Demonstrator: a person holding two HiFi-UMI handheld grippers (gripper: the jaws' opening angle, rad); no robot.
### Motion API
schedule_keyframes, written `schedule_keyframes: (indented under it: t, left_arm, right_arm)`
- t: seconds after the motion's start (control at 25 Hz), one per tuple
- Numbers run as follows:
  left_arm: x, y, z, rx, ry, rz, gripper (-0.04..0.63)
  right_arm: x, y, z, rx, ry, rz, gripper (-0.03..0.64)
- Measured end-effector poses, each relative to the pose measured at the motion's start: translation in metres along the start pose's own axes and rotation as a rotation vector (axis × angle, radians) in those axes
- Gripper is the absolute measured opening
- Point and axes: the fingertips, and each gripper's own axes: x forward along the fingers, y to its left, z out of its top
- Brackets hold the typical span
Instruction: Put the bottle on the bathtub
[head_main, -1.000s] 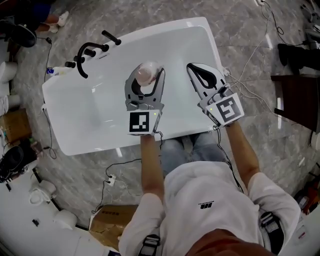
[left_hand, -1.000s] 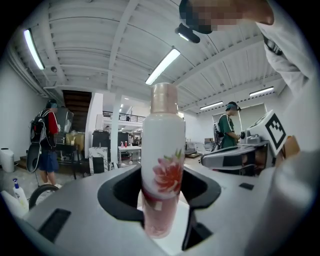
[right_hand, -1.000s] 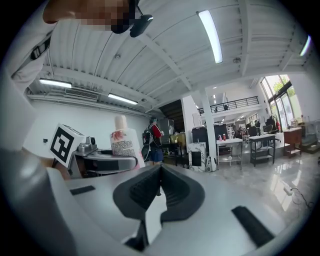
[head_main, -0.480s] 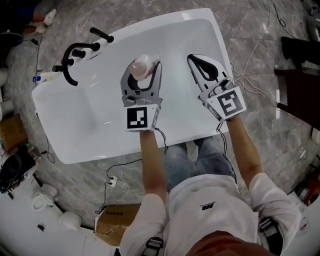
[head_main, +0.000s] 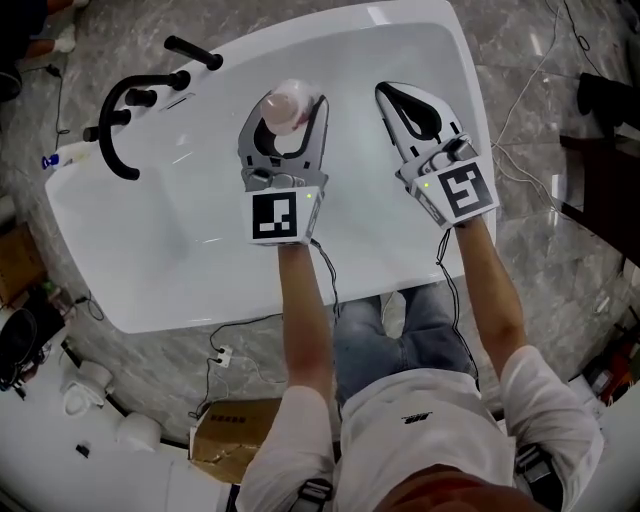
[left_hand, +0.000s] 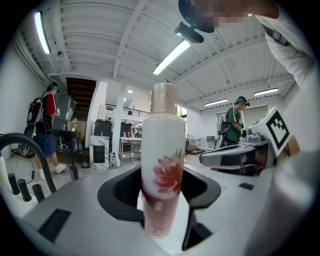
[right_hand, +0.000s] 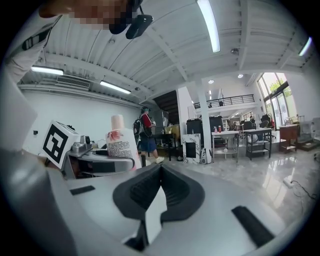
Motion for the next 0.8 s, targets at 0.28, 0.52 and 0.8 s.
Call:
schedule_keyframes:
  t: [0.28, 0.52, 0.8]
  left_arm:
    - [0.033, 0.030, -0.029, 0.009, -0.014, -0.008, 0.221]
    - [0.060, 0.054, -0.050, 0.028, -0.024, -0.013, 0.221]
    - [0.093, 0.076, -0.077, 0.040, -0.015, -0.008, 0.221]
  right_arm:
    - [0.056, -0.004, -0.024, -0.019, -0.010, 0.024, -0.008]
    - [0.098, -0.013, -0.037, -0.022, -0.037, 0.034, -0.008]
    - [0.135, -0.033, -0.067, -0.033, 0.000, 0.032, -0.008]
